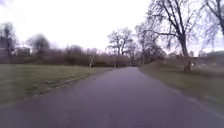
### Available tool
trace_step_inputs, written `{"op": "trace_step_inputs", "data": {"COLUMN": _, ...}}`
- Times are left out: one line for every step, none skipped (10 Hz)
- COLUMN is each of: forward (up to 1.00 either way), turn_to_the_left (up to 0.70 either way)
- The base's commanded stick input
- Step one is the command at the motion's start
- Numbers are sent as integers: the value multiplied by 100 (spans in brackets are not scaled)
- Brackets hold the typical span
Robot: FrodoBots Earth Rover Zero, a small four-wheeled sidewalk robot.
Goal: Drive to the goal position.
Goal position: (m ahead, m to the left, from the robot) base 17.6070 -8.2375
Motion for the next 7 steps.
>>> {"op": "trace_step_inputs", "data": {"forward": 100, "turn_to_the_left": -40}}
{"op": "trace_step_inputs", "data": {"forward": 100, "turn_to_the_left": -40}}
{"op": "trace_step_inputs", "data": {"forward": 100, "turn_to_the_left": -35}}
{"op": "trace_step_inputs", "data": {"forward": 100, "turn_to_the_left": -23}}
{"op": "trace_step_inputs", "data": {"forward": 100, "turn_to_the_left": -10}}
{"op": "trace_step_inputs", "data": {"forward": 100, "turn_to_the_left": 0}}
{"op": "trace_step_inputs", "data": {"forward": 100, "turn_to_the_left": 0}}
